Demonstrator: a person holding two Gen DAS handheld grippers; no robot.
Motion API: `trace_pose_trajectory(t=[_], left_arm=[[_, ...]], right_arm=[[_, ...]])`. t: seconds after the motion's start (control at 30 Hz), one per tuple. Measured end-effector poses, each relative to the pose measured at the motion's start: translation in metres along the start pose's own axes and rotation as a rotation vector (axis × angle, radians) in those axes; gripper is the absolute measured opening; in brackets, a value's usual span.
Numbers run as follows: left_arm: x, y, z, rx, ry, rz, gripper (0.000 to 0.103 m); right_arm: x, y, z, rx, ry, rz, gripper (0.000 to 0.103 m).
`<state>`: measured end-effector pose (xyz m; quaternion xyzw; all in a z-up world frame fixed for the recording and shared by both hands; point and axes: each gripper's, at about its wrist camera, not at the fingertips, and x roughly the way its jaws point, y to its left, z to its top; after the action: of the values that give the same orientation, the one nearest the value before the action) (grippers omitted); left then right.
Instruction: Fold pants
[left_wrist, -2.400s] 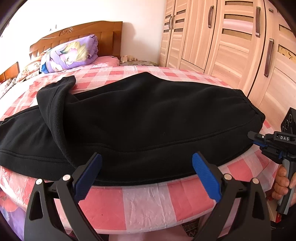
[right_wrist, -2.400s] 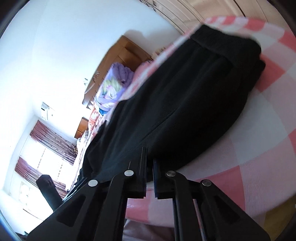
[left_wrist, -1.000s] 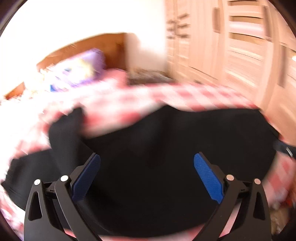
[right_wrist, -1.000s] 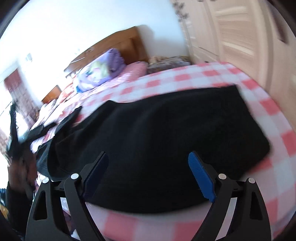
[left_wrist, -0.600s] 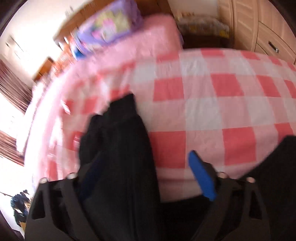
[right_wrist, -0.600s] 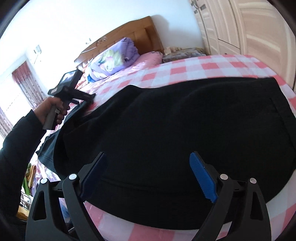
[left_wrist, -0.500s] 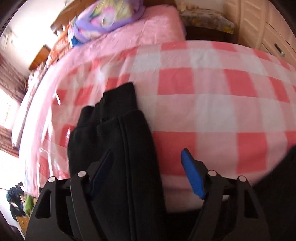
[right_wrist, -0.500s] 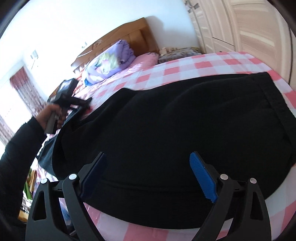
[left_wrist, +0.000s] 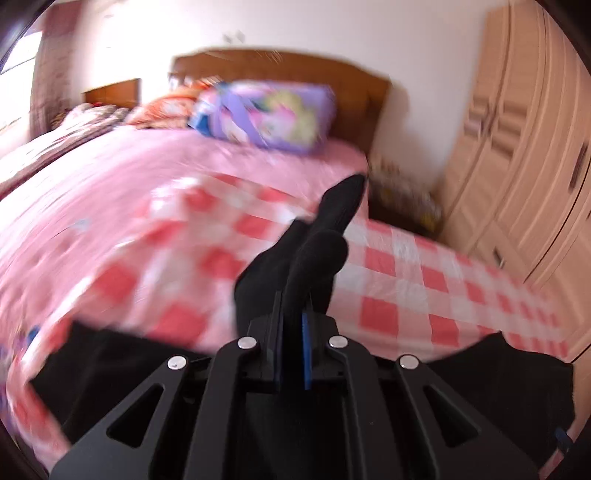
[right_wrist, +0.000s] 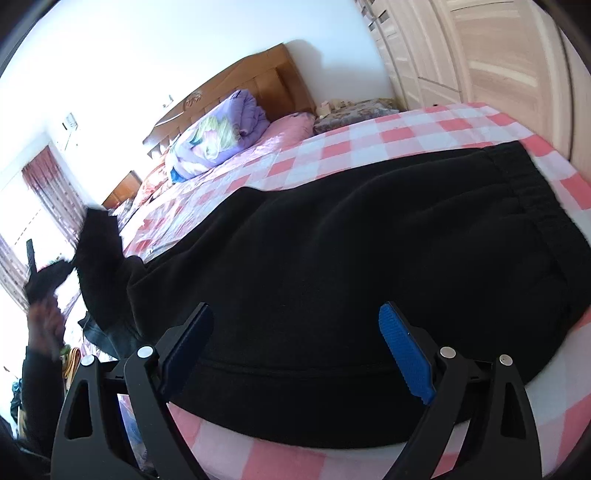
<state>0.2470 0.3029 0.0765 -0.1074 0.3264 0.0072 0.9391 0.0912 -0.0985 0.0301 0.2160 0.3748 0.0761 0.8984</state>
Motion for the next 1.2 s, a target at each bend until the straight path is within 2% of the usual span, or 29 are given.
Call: trace_pose_trajectory(t=[0.1,0.17,0.2,0.27,0.33,0.37,0.4,0.43,0.5,0.53,0.6,0.67,0.7,0.8,0.83,0.93,1.0,1.03,1.1,1.2], left_arm=[[-0.047,0.049,-0.04,-0.05,-0.036,0.052,0.007],[-0.056,0.083,-0.067,-0.088,-0.015,0.124,0.008],[-0.054,0.099,-0.078,-0.124,0.013,0.135,0.008],[-0.043,0.131,-0.099,-0.231,0.082,0.111,0.01],[-0.034,0.144,-0.113,-0.271,0.114,0.067,0.012],[-0.032,0.146,-0.116,-0.27,0.108,0.067,0.014],[-0.031,0.145,-0.117,-0.27,0.101,0.055,0.023],[-0.031,0.144,-0.118,-0.276,0.096,0.033,0.04],[-0.03,0.14,-0.118,-0.296,0.075,-0.007,0.057],[-0.029,0.139,-0.115,-0.303,0.063,-0.006,0.058],[-0.029,0.136,-0.112,-0.314,0.051,-0.005,0.056],[-0.024,0.136,-0.109,-0.336,0.046,-0.013,0.049],[-0.021,0.136,-0.107,-0.342,0.049,-0.016,0.045],[-0.018,0.14,-0.106,-0.348,0.062,-0.024,0.042],[-0.017,0.141,-0.107,-0.338,0.068,-0.021,0.036],[-0.016,0.143,-0.109,-0.309,0.08,-0.012,0.027],[-0.015,0.145,-0.111,-0.308,0.086,-0.017,0.023],[-0.015,0.146,-0.112,-0.312,0.084,-0.016,0.019],[-0.016,0.147,-0.113,-0.313,0.08,-0.016,0.011],[-0.022,0.144,-0.113,-0.297,0.062,-0.012,0.008]], right_arm=[[0.017,0.033,0.01,-0.107,0.024,0.033,0.089],[0.028,0.065,0.018,-0.228,0.02,0.054,0.089],[0.037,0.087,0.025,-0.315,0.014,0.058,0.089],[0.058,0.124,0.037,-0.454,0.022,0.076,0.089],[0.078,0.154,0.046,-0.572,0.028,0.107,0.089],[0.088,0.165,0.049,-0.62,0.032,0.115,0.085],[0.104,0.182,0.054,-0.699,0.034,0.12,0.079],[0.12,0.195,0.057,-0.765,0.043,0.118,0.076],[0.152,0.216,0.06,-0.876,0.078,0.096,0.06],[0.172,0.225,0.062,-0.922,0.109,0.073,0.058],[0.203,0.234,0.065,-0.96,0.176,0.062,0.055],[0.221,0.238,0.062,-0.984,0.222,0.107,0.055],[0.226,0.241,0.061,-0.997,0.244,0.153,0.055],[0.232,0.244,0.057,-1.009,0.294,0.228,0.055],[0.236,0.245,0.055,-1.015,0.307,0.233,0.055],[0.245,0.249,0.049,-1.035,0.349,0.238,0.053],[0.246,0.251,0.047,-1.034,0.358,0.275,0.036],[0.244,0.252,0.046,-1.045,0.354,0.28,0.033],[0.238,0.255,0.041,-1.075,0.322,0.26,0.015],[0.227,0.256,0.044,-1.077,0.247,0.215,0.011]])
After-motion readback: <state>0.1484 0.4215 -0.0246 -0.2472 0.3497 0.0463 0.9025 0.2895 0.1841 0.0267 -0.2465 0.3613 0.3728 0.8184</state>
